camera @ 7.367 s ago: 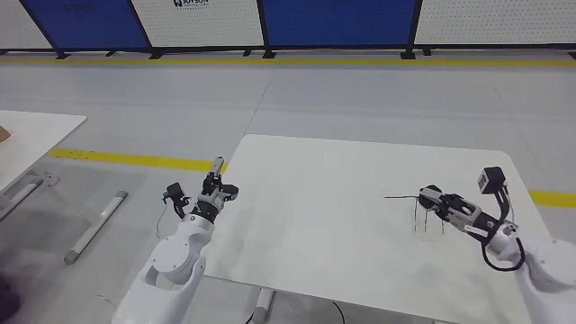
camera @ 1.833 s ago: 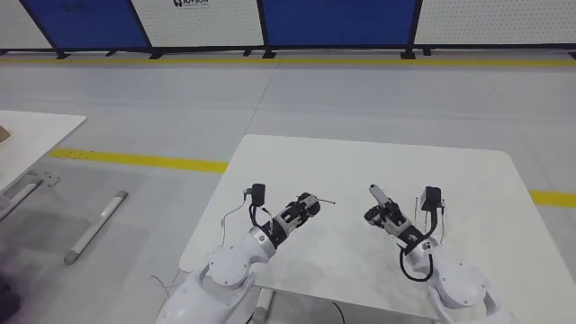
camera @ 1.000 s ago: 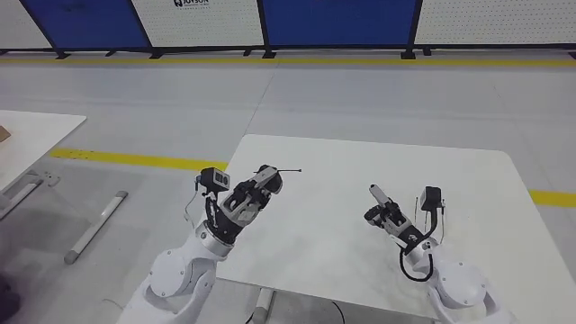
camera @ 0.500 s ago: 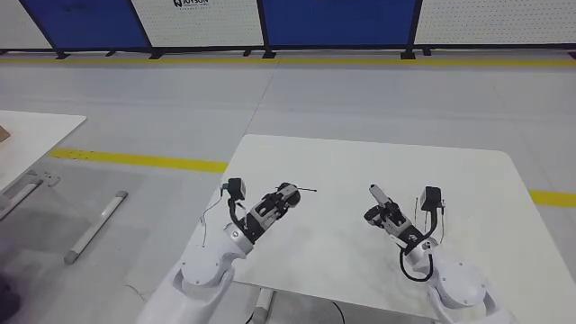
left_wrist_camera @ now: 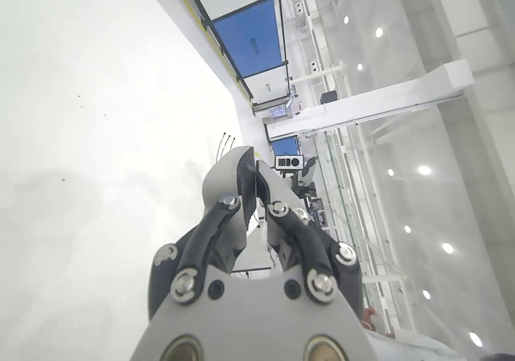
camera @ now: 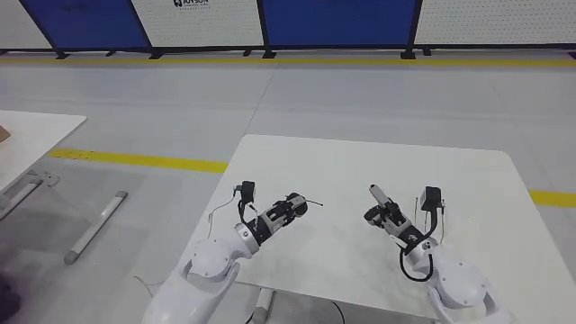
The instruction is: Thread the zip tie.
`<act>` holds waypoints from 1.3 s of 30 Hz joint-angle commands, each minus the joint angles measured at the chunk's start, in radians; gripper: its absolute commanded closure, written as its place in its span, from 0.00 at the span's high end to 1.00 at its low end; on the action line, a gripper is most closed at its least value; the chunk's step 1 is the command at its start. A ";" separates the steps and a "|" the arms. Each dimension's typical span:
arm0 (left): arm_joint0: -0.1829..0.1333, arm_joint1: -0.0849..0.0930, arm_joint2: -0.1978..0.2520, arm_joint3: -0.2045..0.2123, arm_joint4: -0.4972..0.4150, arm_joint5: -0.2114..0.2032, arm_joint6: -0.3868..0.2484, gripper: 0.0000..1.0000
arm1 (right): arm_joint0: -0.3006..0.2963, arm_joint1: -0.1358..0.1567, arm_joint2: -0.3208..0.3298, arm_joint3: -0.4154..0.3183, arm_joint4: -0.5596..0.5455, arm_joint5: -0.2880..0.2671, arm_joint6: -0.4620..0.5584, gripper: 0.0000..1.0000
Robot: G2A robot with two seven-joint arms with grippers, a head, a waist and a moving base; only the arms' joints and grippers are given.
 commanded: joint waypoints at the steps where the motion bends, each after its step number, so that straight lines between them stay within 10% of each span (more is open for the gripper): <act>1: 0.000 0.000 0.000 0.000 0.000 0.000 0.000 0.00 | 0.000 0.000 0.000 0.000 0.000 0.000 0.000 1.00; 12: 0.042 0.006 -0.023 -0.102 -0.148 -0.115 -0.108 0.00 | 0.000 0.000 0.000 0.000 0.000 0.000 0.000 1.00; 22: 0.155 0.008 -0.082 -0.257 -0.158 -0.232 -0.021 0.00 | 0.000 0.000 0.000 0.000 0.000 0.000 0.000 1.00; 30: 0.116 -0.004 0.022 -0.133 0.103 -0.159 0.155 0.00 | 0.000 0.000 0.000 0.000 0.000 0.000 0.000 1.00; 39: 0.073 -0.008 0.081 -0.064 0.063 -0.144 0.085 0.00 | 0.000 0.000 0.000 0.000 0.000 0.000 0.000 1.00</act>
